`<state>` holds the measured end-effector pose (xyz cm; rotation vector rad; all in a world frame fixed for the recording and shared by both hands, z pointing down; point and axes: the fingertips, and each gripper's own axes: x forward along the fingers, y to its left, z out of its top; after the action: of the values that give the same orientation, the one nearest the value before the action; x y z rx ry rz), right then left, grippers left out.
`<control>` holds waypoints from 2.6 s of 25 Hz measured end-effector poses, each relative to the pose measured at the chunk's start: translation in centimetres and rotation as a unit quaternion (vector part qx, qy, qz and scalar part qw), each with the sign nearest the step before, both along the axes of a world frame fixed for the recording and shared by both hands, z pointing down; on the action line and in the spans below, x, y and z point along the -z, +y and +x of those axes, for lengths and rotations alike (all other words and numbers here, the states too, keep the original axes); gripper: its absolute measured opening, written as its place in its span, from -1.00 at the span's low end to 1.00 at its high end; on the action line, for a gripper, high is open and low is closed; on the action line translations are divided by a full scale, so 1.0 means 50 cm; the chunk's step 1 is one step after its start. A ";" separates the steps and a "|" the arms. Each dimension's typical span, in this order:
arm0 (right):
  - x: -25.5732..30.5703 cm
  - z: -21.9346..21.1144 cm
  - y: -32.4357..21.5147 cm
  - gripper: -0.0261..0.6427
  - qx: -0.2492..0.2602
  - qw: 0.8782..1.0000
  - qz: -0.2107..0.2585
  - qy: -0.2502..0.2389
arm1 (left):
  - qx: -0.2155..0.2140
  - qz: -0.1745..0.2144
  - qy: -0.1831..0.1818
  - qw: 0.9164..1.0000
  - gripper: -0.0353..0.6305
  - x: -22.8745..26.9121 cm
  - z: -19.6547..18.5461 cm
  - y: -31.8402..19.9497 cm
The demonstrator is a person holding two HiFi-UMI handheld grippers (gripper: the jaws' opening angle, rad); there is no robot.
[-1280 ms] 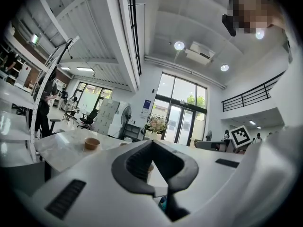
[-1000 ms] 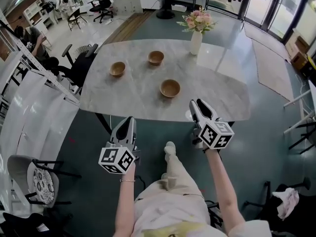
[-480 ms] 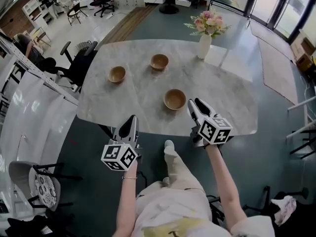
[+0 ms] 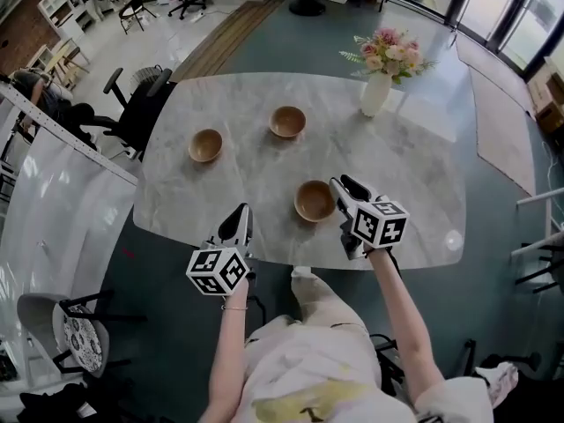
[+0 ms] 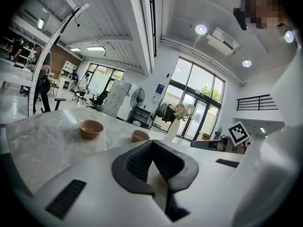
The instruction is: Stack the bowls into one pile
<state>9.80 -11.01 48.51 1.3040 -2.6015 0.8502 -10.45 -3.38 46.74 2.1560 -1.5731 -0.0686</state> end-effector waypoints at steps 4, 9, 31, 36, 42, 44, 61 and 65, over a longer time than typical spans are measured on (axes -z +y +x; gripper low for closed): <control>-0.039 -0.011 -0.034 -0.56 0.033 0.999 -0.023 0.031 | -0.003 -0.033 0.012 0.999 -0.89 -0.041 0.009 -0.037; -0.110 -0.038 -0.052 -0.56 0.091 0.991 -0.071 0.071 | -0.010 -0.079 0.023 0.997 -0.89 -0.106 0.012 -0.075; -0.271 -0.037 -0.034 -0.65 0.170 0.945 -0.199 0.197 | -0.077 -0.199 0.055 0.976 -0.89 -0.234 0.094 -0.067; -0.273 -0.033 -0.040 -0.86 0.165 0.943 -0.190 0.217 | -0.082 -0.210 0.054 0.973 -0.89 -0.243 0.097 -0.054; -0.270 -0.028 -0.048 -0.87 0.157 0.946 -0.191 0.210 | -0.070 -0.208 0.054 0.974 -0.89 -0.243 0.085 -0.059; -0.259 -0.034 -0.054 -0.87 0.156 0.949 -0.188 0.198 | -0.064 -0.205 0.055 0.975 -0.89 -0.239 0.080 -0.065; -0.166 -0.102 -0.145 -0.87 0.124 0.975 -0.141 0.122 | -0.018 -0.150 0.059 0.987 -0.89 -0.165 0.027 -0.133; -0.153 -0.110 -0.174 -0.87 0.098 0.980 -0.140 0.104 | -0.020 -0.153 0.057 0.986 -0.89 -0.161 0.014 -0.152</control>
<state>4.30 -19.70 56.14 0.9846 -2.3013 0.9480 -9.77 -10.99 54.79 1.9088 -1.3762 0.0577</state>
